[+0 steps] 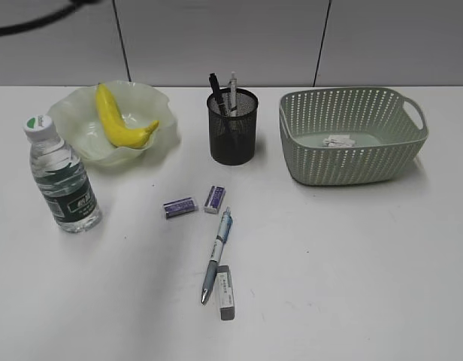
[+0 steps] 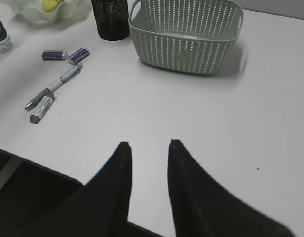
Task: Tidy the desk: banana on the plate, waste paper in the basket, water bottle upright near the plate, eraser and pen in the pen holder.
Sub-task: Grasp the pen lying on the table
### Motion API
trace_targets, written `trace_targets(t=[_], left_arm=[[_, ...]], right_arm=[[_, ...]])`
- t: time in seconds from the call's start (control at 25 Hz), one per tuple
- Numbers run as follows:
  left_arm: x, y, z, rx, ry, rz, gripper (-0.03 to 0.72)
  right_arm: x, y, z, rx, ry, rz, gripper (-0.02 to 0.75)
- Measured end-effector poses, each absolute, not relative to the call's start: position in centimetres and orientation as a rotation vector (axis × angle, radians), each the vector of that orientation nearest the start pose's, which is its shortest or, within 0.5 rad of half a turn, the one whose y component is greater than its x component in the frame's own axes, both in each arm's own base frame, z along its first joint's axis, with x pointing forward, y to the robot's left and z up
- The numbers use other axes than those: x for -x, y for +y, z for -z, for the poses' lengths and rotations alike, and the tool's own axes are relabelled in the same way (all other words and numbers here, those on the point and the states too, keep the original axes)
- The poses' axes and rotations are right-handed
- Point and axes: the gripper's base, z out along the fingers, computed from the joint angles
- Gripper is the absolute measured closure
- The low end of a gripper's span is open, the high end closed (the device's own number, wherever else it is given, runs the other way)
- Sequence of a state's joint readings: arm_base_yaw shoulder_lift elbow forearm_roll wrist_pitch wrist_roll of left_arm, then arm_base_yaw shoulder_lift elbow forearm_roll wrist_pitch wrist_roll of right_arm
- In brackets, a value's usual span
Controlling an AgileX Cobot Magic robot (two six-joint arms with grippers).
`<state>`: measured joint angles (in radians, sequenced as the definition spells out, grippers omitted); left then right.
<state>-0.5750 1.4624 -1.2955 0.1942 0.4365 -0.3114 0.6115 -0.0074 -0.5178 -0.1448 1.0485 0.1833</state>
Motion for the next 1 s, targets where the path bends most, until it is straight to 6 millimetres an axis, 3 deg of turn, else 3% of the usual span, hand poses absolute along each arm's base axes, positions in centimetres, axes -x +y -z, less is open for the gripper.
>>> trace_targets(t=[0.12,0.28,0.4,0.56,0.8,1.0], left_arm=[[-24.4,-14.5,-39.8,-0.377,2.144,0.290,0.292],[-18.8,-10.5,-41.2,-0.346,2.247,0.239,0.319],[-15.0,-8.0,-40.2,-0.336,2.280,0.223,0.326],[-9.7,-4.6,-37.2,-0.313,2.262,0.241,0.328],[-4.9,-1.7,-30.3,-0.306,2.269,0.269,0.329],[-1.9,0.3,-29.0,-0.284,2.149,0.310,0.361]], right_arm=[[0.0,-1.4,-28.4,0.420,1.970,-0.337,0.519],[0.0,-1.4,-28.4,0.420,1.969,-0.338,0.519],[0.0,-1.4,-28.4,0.420,1.969,-0.338,0.519],[0.0,-1.4,-28.4,0.420,1.970,-0.337,0.517],[0.0,-1.4,-28.4,0.420,1.969,-0.338,0.514],[-1.0,-0.5,-28.9,0.499,1.990,-0.307,0.512]])
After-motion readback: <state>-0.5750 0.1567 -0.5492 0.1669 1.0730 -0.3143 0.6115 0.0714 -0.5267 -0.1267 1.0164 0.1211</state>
